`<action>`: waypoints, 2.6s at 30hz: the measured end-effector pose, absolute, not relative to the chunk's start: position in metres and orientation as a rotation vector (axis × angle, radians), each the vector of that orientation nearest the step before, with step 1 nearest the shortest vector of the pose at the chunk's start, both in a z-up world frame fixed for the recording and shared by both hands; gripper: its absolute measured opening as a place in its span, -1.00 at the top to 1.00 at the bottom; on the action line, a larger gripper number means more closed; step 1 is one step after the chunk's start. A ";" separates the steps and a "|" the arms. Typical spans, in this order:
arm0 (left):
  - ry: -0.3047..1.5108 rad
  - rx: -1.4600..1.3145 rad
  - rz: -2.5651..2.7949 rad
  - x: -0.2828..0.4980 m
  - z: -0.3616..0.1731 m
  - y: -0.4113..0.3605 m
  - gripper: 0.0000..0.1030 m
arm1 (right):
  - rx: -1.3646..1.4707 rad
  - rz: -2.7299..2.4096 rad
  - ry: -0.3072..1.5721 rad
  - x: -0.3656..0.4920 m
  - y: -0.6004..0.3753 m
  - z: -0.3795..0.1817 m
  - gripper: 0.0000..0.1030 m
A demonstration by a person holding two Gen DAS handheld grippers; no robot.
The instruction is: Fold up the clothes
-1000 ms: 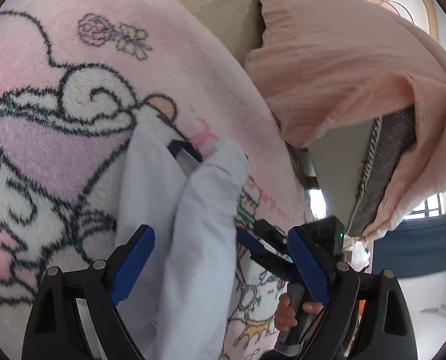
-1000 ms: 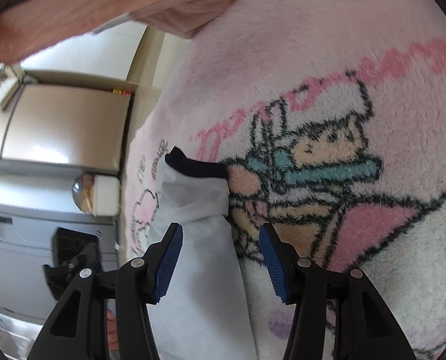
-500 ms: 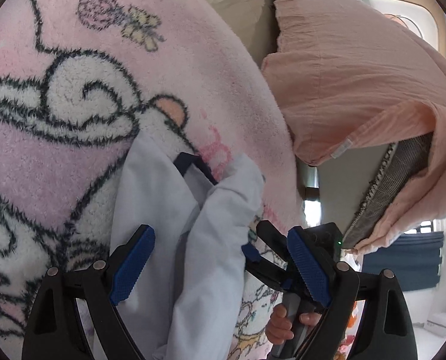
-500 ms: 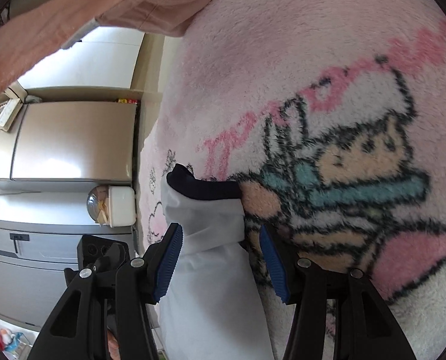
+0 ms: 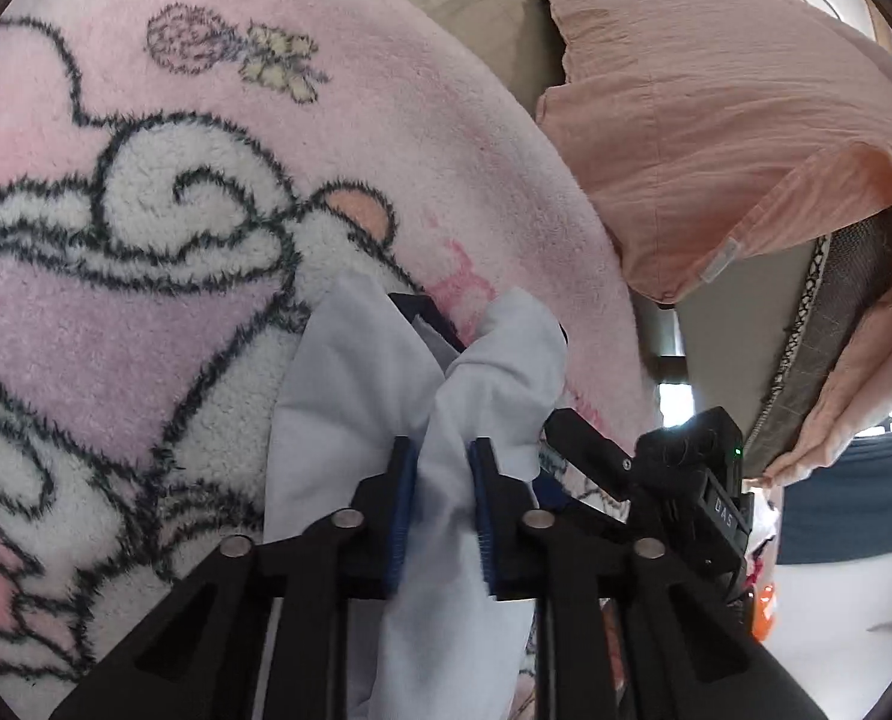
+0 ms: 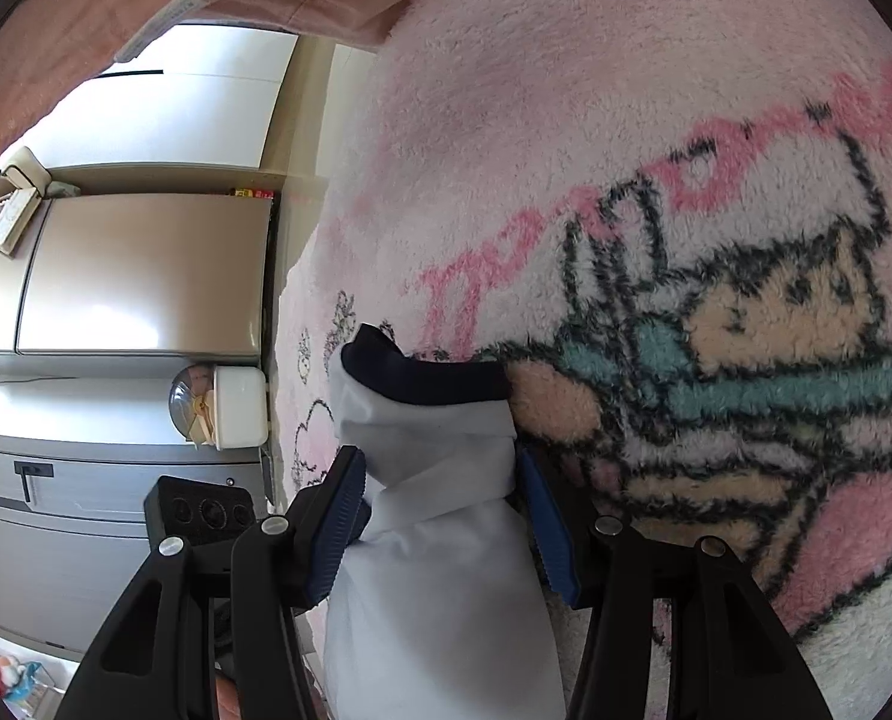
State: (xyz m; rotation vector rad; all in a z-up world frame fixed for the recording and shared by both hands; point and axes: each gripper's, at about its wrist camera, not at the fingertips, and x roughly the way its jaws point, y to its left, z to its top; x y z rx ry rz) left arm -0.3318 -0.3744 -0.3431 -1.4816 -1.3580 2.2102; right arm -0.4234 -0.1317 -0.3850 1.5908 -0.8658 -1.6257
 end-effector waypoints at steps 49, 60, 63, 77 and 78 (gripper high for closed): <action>-1.281 -1.333 2.273 -0.294 -0.293 -0.392 0.87 | 1.432 -1.902 -0.233 -0.391 -0.206 -0.313 0.77; -1.026 -1.430 2.438 -0.297 -0.279 -0.375 0.26 | 1.440 -1.933 -0.175 -0.395 -0.198 -0.305 0.27; -0.966 -1.392 2.459 -0.295 -0.270 -0.371 -0.56 | 1.424 -1.999 -0.062 -0.395 -0.194 -0.297 0.10; -1.418 -1.360 2.204 -0.320 -0.304 -0.388 -0.57 | 1.502 -1.912 -0.396 -0.414 -0.143 -0.315 0.00; -1.439 -1.358 2.197 -0.321 -0.308 -0.389 -0.57 | 1.502 -1.896 -0.421 -0.414 -0.142 -0.318 0.00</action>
